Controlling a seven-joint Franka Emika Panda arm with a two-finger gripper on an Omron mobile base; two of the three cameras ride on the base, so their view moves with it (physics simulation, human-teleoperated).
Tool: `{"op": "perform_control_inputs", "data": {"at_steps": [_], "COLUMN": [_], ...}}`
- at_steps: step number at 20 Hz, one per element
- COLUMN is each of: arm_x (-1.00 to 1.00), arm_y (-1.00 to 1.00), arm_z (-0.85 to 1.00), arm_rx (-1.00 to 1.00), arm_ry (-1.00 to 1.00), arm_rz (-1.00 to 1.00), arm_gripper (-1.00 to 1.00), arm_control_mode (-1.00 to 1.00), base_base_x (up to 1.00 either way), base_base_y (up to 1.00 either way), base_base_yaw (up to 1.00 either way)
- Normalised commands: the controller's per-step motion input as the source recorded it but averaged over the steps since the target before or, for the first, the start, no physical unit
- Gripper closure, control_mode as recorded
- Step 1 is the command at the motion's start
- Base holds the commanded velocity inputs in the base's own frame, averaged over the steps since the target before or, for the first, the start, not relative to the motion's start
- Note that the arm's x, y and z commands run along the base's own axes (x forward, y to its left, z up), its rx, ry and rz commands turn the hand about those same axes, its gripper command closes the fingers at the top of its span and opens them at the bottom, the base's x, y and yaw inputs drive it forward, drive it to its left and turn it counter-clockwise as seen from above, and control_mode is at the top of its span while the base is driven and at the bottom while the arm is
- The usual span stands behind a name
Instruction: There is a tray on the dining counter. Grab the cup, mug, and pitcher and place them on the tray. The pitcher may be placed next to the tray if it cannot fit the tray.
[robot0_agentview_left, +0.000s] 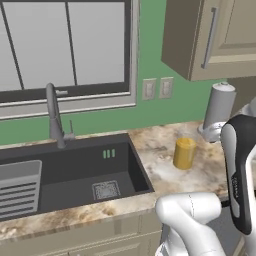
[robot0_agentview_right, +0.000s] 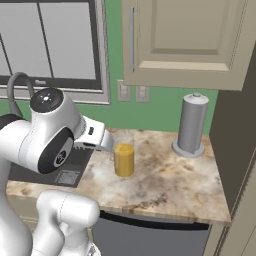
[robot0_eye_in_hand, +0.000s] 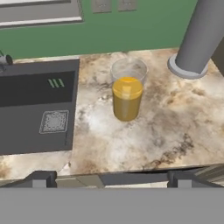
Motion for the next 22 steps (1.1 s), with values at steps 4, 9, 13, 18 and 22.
{"op": "perform_control_inputs", "data": {"at_steps": [4, 9, 13, 18, 22], "arm_x": [0.28, 0.41, 0.35, 0.36, 0.49], "arm_y": [0.00, -0.01, -0.04, -0.09, -0.08], "arm_z": [-0.18, -0.42, -0.48, -0.35, -0.16], "arm_rx": [-0.01, -0.11, -0.14, -0.07, 0.00], "arm_ry": [0.02, 0.00, 0.00, 0.00, 0.02], "arm_rz": [0.02, 0.00, 0.00, 0.00, 0.00], "arm_gripper": [-1.00, -1.00, -1.00, -1.00, -1.00], "arm_control_mode": [-1.00, -1.00, -1.00, -1.00, -1.00], "base_base_x": [0.05, 0.00, 0.00, 0.00, 0.00], "base_base_y": [0.00, 0.00, 0.00, 0.00, 0.00], "base_base_yaw": [0.01, 0.00, 0.00, 0.00, 0.00]}}
